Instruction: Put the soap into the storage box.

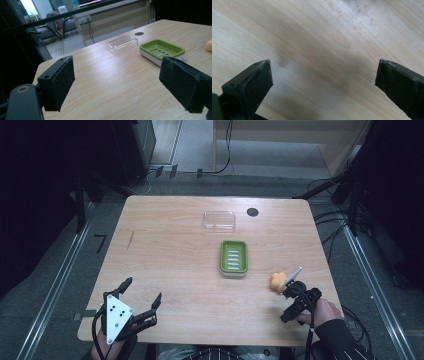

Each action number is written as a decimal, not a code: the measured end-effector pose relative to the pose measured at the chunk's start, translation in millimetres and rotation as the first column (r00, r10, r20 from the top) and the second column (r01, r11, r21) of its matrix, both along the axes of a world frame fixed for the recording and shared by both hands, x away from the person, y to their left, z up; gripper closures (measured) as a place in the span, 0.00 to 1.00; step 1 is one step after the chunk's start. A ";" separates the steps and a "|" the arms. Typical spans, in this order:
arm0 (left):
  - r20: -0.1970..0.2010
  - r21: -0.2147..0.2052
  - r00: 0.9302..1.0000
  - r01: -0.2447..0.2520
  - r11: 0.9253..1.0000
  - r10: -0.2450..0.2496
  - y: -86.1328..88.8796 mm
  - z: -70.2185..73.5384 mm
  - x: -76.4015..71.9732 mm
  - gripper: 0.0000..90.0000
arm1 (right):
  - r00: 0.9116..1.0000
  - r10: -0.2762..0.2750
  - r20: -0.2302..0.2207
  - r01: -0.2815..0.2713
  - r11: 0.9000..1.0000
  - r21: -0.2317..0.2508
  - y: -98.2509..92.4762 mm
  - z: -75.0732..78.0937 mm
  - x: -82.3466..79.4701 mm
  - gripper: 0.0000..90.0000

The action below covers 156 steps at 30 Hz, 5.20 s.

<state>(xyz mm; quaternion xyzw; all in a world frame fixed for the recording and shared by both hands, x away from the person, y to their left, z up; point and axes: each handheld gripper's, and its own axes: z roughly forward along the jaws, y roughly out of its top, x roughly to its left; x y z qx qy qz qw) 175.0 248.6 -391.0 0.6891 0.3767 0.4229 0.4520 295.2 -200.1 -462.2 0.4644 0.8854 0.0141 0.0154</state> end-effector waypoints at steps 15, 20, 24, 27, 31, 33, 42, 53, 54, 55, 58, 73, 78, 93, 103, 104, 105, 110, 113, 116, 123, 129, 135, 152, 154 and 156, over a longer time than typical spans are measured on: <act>-0.004 0.005 1.000 0.001 1.000 -0.001 -0.7 -0.2 0.7 0.15 | 1.000 0.002 0.007 -0.002 1.000 0.021 2.8 4.8 24.1 0.02; -0.006 0.004 1.000 0.002 1.000 -0.002 -0.9 -0.3 1.0 0.15 | 1.000 0.013 0.005 -0.013 1.000 0.026 4.6 5.5 29.9 0.02; -0.005 0.002 1.000 0.001 1.000 -0.001 -0.6 -0.3 1.1 0.15 | 1.000 0.022 0.010 -0.022 0.999 0.025 6.3 6.1 34.7 0.02; -0.007 0.007 1.000 0.004 1.000 -0.004 -0.6 -0.2 1.2 0.15 | 1.000 0.027 0.013 -0.027 0.999 0.033 7.1 6.3 38.9 0.02; -0.007 0.005 1.000 0.003 1.000 -0.003 -0.8 -0.3 1.2 0.15 | 0.999 0.036 0.012 -0.037 0.999 0.036 7.3 7.1 45.0 0.01; -0.007 0.007 1.000 0.004 1.000 -0.004 -0.9 -0.2 1.2 0.15 | 0.999 0.038 0.013 -0.038 0.998 0.042 7.9 7.3 47.6 0.01; -0.008 0.008 1.000 0.004 1.000 -0.004 -0.7 -0.3 1.2 0.15 | 0.999 0.053 0.015 -0.053 0.998 0.046 10.6 6.8 61.3 0.01; -0.008 0.006 1.000 0.003 1.000 -0.003 -0.7 -0.3 1.1 0.15 | 0.997 0.071 0.008 -0.071 0.996 0.057 13.8 4.4 75.6 0.00; -0.008 0.006 1.000 0.003 1.000 -0.003 -0.7 -0.3 1.1 0.15 | 0.997 0.071 -0.001 -0.071 0.996 0.054 14.1 4.1 76.8 0.00; -0.007 0.006 1.000 0.004 1.000 -0.004 -0.6 -0.3 1.1 0.15 | 0.997 0.075 0.001 -0.075 0.996 0.054 14.2 3.4 78.0 0.00; -0.007 0.004 1.000 0.003 1.000 -0.003 -0.6 -0.4 1.1 0.15 | 0.997 0.075 -0.004 -0.075 0.996 0.049 14.9 2.6 80.5 0.03; -0.007 0.006 1.000 0.004 1.000 -0.004 -0.5 -0.4 1.1 0.15 | 0.995 0.096 -0.028 -0.096 0.995 0.018 17.1 -0.5 87.2 0.31; -0.006 0.002 1.000 0.003 1.000 -0.003 -0.4 -0.3 1.1 0.15 | 0.994 0.104 -0.030 -0.103 0.995 0.012 18.1 -1.9 86.6 0.37; -0.005 0.004 1.000 0.003 1.000 -0.003 -0.2 -0.2 0.7 0.15 | 0.994 0.103 -0.024 -0.103 0.995 0.004 17.0 -5.2 83.3 0.45; -0.005 0.003 1.000 0.002 1.000 -0.002 -0.2 -0.2 0.9 0.15 | 0.993 0.113 -0.021 -0.113 0.994 -0.002 17.3 -2.9 82.4 0.45; -0.004 0.002 1.000 0.002 1.000 -0.002 -0.1 -0.2 0.9 0.15 | 0.994 0.112 -0.020 -0.112 0.994 -0.004 17.3 -1.6 82.3 0.45; -0.004 0.002 1.000 0.002 1.000 -0.002 -0.1 -0.2 0.9 0.15 | 0.993 0.114 -0.016 -0.114 0.994 -0.003 16.9 -0.8 82.3 0.45; -0.005 0.004 1.000 0.002 1.000 -0.002 -0.5 -0.2 0.8 0.15 | 0.993 0.114 0.005 -0.114 0.993 0.002 14.9 5.2 83.3 0.45; -0.005 0.002 1.000 0.002 1.000 -0.002 -0.4 -0.3 0.9 0.15 | 0.994 0.112 0.015 -0.112 0.994 0.002 14.9 7.9 83.3 0.45; -0.005 0.003 1.000 0.002 1.000 -0.002 -0.4 -0.3 0.9 0.15 | 0.994 0.110 0.023 -0.110 0.994 0.006 15.1 10.5 83.2 0.45; -0.005 0.003 1.000 0.002 1.000 -0.002 -0.4 -0.3 1.0 0.15 | 0.992 0.112 0.050 -0.113 0.993 0.018 15.9 15.3 83.4 0.45; -0.006 0.006 1.000 0.003 1.000 -0.003 -0.6 -0.4 1.0 0.15 | 0.993 0.107 0.058 -0.109 0.994 0.030 15.3 19.7 84.5 0.45; -0.006 0.008 1.000 0.003 1.000 -0.003 -1.1 -0.3 1.1 0.15 | 0.992 0.104 0.069 -0.107 0.994 0.030 16.2 26.2 87.4 0.45; -0.007 0.009 1.000 0.004 1.000 -0.004 -0.7 -0.4 1.2 0.15 | 0.984 0.124 0.128 -0.129 0.991 0.033 29.3 40.1 102.1 0.45; -0.007 0.009 1.000 0.004 1.000 -0.004 -0.8 -0.4 1.2 0.15 | 0.983 0.125 0.133 -0.130 0.991 0.035 31.8 41.2 102.9 0.45; -0.007 0.010 1.000 0.005 1.000 -0.005 -0.8 -0.4 1.2 0.15 | 0.982 0.128 0.139 -0.134 0.990 0.036 33.9 42.5 103.9 0.45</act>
